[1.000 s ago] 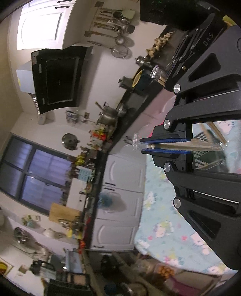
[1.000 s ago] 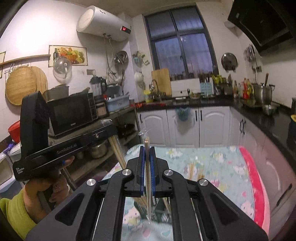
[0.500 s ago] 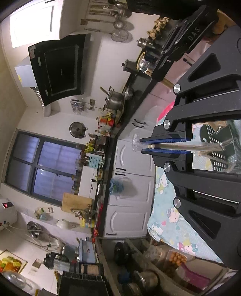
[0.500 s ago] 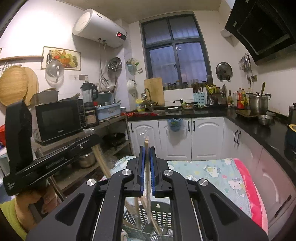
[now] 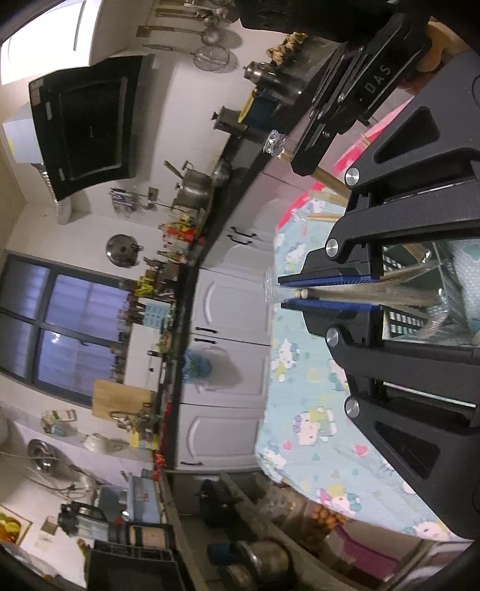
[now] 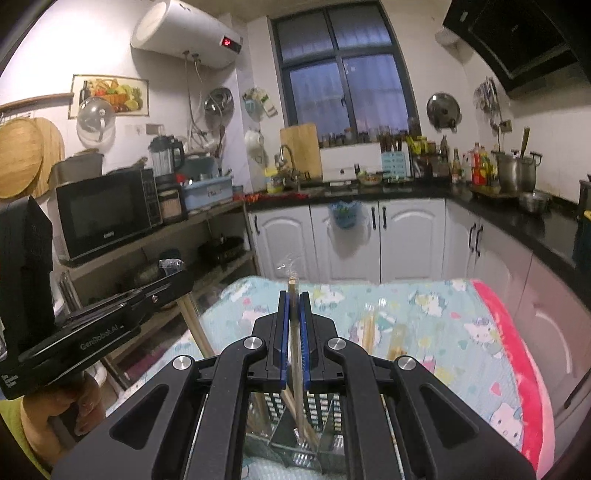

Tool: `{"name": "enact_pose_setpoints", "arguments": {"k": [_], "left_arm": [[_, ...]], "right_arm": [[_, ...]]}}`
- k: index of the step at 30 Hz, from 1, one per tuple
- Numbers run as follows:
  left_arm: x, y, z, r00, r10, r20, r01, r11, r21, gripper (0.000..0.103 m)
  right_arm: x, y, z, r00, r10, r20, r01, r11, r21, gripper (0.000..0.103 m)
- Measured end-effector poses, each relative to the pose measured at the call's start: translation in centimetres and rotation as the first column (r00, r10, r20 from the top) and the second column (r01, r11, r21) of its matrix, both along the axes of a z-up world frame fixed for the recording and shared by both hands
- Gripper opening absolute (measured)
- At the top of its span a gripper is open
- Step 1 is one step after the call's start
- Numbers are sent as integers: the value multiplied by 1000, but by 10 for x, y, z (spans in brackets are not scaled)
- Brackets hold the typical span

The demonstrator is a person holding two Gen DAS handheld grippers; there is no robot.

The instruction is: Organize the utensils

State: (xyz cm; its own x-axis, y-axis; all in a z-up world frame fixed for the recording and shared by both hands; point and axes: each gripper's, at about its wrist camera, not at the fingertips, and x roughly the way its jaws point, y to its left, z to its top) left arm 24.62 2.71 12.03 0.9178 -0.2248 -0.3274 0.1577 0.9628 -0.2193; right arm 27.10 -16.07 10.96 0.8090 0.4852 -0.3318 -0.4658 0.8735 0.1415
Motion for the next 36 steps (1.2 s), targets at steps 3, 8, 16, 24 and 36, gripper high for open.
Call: {"name": "enact_pose_setpoints", "arguments": {"k": [3,8,16,24,36], "left_arm": [[2,2,-10,999,-7,-36,7,1000,4,9],[-9,9,-9,999,-3,-41,2,1000,-12,50],[-38,19,6,999,30,-29,-32,998,-52,92],[-67,21,10,998,34,-46,-36,998,-60,92],[-107,7,-8,995,36,-94,-38,999,-20,92]], "right_arm": [[1,0,-10,1000,-8,-29,8,1000,-14,18],[-6,-9,-14,998,-3,-60,4,1000,9,38],[-37,-31,-8,998,-9,-57,10,1000,12,57],[-72,-51,-3,999,-22,-43,22,1000,2,75],[-127,-60,-7,999,-49,24,50,997,-60,91]]}}
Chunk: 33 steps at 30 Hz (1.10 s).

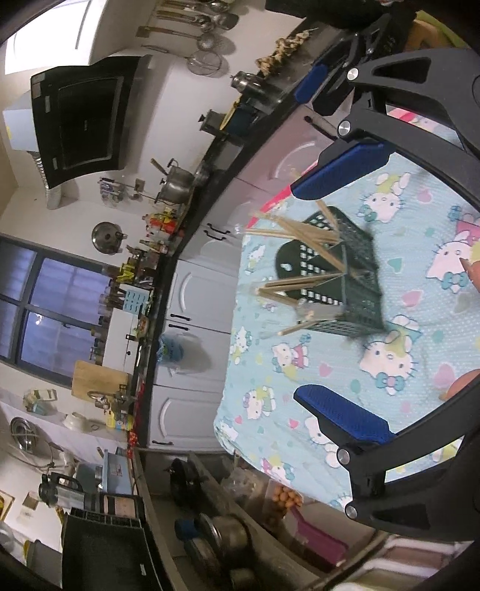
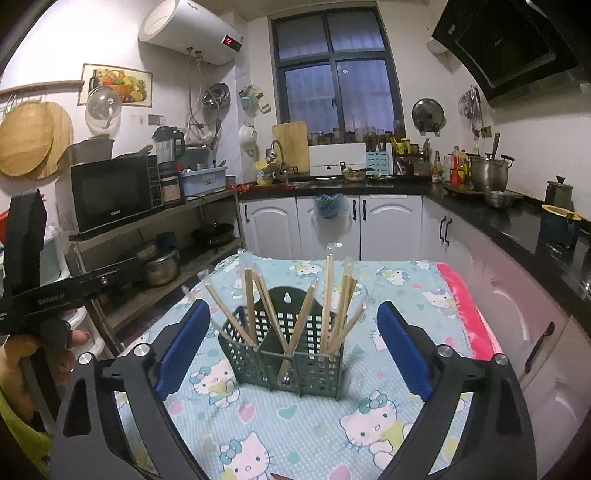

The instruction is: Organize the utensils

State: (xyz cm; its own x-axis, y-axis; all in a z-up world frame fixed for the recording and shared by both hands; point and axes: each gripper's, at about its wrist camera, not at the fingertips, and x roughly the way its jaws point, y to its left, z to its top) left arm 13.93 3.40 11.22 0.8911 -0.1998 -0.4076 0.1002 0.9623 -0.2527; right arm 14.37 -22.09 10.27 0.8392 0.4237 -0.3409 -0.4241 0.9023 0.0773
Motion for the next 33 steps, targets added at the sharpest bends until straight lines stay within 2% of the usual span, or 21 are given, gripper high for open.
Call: {"name": "enact_pose_setpoints", "arguments": {"k": [9,13,20,24,29,33], "left_arm": [[-21,-14,-27,999,2,-53,0,999,46,92],[-28,-22,-48,995,7,-101,2,996,89,92],[-38,-26,-75,988,31,-154,-10,991,135,92],[-48,-27,-86,987,54,-150,-31,987,156,92],[-60,-25,-102,989,110,-104,-91,981,174,92],[-68,-25,-114,988,140,-70,-126,978,166,92]], "right_arm": [[-27,-3,-18,1000,-12,-8,12,999,-50,96],[-38,-4,-35,999,-21,-27,19,997,-70,96],[-51,3,-67,998,-36,-46,28,987,-159,96],[-57,5,-83,998,-49,-45,41,984,-176,96],[-62,5,-106,996,-80,-28,75,984,-160,96],[-71,6,-120,995,-96,29,100,986,-137,96]]}}
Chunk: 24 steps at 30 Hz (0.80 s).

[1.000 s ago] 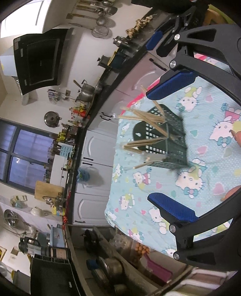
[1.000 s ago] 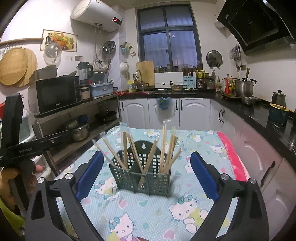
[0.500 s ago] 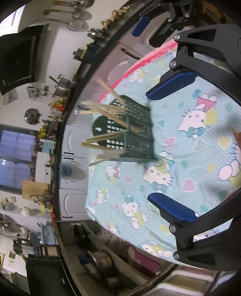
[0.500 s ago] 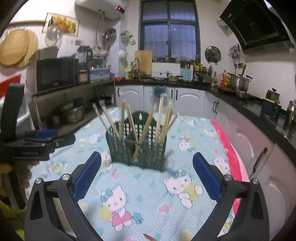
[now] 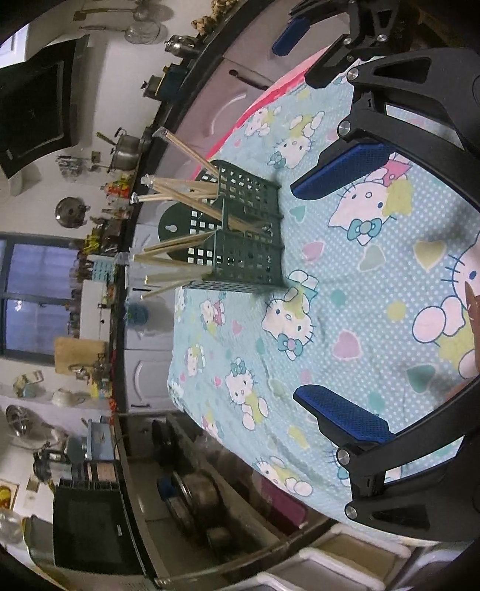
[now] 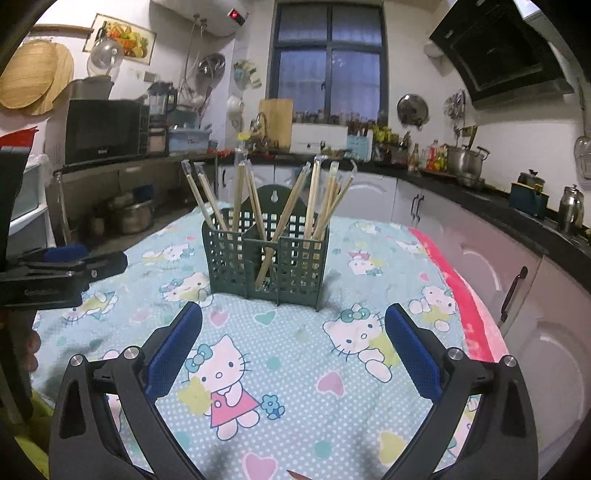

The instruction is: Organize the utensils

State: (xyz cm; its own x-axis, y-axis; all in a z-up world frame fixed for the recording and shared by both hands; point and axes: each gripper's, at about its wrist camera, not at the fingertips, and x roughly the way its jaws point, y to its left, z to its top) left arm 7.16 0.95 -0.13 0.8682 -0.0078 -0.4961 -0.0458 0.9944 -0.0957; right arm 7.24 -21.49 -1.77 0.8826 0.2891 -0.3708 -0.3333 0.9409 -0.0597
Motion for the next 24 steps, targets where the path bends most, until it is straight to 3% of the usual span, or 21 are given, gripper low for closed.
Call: {"name": "enact_pose_setpoints", "arguments": {"k": [5,24], "left_arm": [[-4,-1,-6,999,-3,37,3,1000,-15,92],[-6,-4,-4,999,-19,46,20,1000,-24,92]], "right_arm": [[-8,0,-5,999,-11,47,9,999,39,96],[-8,-1,-4,999,-10,47,7,998,58,96]]}}
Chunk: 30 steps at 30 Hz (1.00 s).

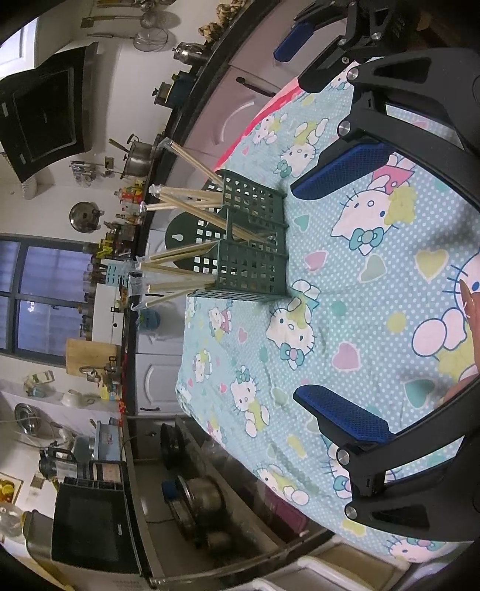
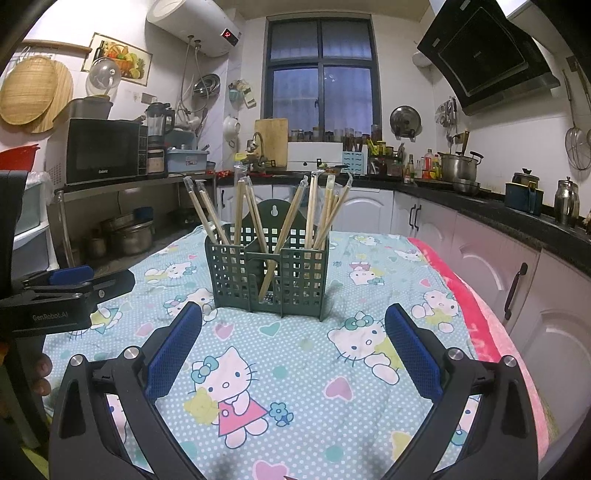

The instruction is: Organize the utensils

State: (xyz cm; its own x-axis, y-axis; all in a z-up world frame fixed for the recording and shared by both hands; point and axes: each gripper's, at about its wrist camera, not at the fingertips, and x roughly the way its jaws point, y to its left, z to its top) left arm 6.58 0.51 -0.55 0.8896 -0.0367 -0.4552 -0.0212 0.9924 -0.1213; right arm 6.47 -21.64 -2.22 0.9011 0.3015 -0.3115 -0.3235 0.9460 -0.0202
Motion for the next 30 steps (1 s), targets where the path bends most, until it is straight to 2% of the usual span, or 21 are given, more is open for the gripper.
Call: {"name": "enact_pose_setpoints", "arguments": {"k": [30], "left_arm": [[-2,0,4,1000,4,6,-4,1000,-2,92]], "right_arm": [[-2,-1,1,1000,3,1,-3,1000,2,96]]}}
